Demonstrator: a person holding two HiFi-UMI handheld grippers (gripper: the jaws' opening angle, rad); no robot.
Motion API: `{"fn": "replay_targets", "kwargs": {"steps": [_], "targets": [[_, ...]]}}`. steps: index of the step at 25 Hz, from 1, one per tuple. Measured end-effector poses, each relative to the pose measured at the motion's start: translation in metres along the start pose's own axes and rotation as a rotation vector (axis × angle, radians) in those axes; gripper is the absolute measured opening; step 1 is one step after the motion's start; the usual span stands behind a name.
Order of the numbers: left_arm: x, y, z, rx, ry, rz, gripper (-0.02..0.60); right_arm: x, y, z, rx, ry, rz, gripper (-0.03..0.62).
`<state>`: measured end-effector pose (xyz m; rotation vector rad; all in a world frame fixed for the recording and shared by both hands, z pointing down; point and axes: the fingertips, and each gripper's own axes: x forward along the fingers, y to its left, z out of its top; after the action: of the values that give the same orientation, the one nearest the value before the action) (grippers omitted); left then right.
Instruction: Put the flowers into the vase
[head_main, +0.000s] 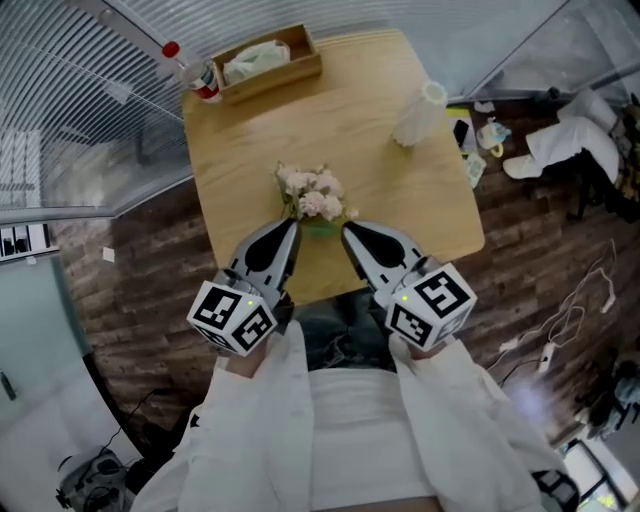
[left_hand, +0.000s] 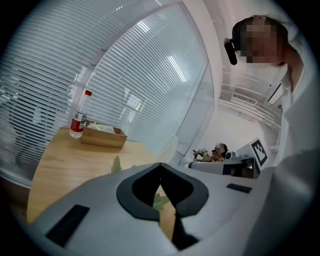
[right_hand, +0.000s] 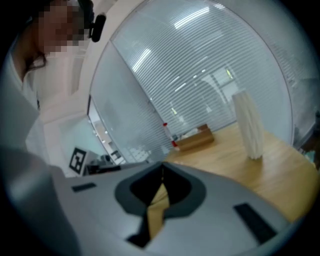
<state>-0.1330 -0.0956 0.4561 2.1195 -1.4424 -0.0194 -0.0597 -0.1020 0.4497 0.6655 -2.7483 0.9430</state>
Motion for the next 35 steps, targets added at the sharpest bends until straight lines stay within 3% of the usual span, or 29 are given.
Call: {"fn": "replay_targets", "kwargs": {"steps": [7,15,20,27,35], "targets": [[-0.008,0.020,-0.024,-0.020,0.039,0.058,0.011,0.026,0.020,-0.025,0.008,0.088,0.097,0.014],[-0.002,0.029,-0.049,0.015,0.099,0.102,0.012,0.037,0.016,-0.047,0.053,0.136,0.107,0.014],[0.006,0.035,-0.057,0.068,0.142,0.115,0.058,0.040,0.013,-0.055,0.079,0.144,0.113,0.014],[0.017,0.047,-0.078,0.193,0.272,0.132,0.144,0.043,0.008,-0.068,0.126,0.171,0.129,0.014],[0.022,0.060,-0.100,0.290,0.397,0.140,0.156,0.040,0.001,-0.075,0.154,0.171,0.108,0.014]]}}
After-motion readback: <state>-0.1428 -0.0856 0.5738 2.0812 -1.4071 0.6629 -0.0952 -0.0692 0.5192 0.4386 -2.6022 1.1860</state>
